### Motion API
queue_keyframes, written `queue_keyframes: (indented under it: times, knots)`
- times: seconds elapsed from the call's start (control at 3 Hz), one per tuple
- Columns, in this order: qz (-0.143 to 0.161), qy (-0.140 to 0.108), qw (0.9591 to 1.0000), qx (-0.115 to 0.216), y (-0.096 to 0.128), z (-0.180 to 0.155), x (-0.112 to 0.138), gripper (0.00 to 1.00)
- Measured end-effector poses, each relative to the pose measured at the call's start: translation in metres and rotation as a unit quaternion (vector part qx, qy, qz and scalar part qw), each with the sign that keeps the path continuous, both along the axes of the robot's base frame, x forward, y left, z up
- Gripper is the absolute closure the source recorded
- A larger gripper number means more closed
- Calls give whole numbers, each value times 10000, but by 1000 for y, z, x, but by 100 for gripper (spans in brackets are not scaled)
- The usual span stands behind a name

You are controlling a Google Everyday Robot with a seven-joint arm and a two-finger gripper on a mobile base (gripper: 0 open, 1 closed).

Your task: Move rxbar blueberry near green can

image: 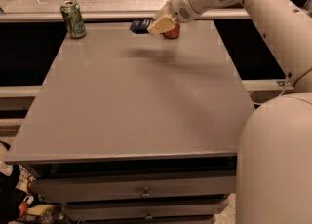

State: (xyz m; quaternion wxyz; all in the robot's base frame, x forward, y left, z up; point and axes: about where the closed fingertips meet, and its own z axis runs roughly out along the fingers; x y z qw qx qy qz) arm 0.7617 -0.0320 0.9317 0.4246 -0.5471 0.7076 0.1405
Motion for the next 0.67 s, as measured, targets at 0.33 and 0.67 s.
queue_keyframes:
  times: [0.33,0.67]
  knots:
    - [-20,-274,9996,22,31,4,23,100]
    - [131,-390,9992,0,60,1,39,100]
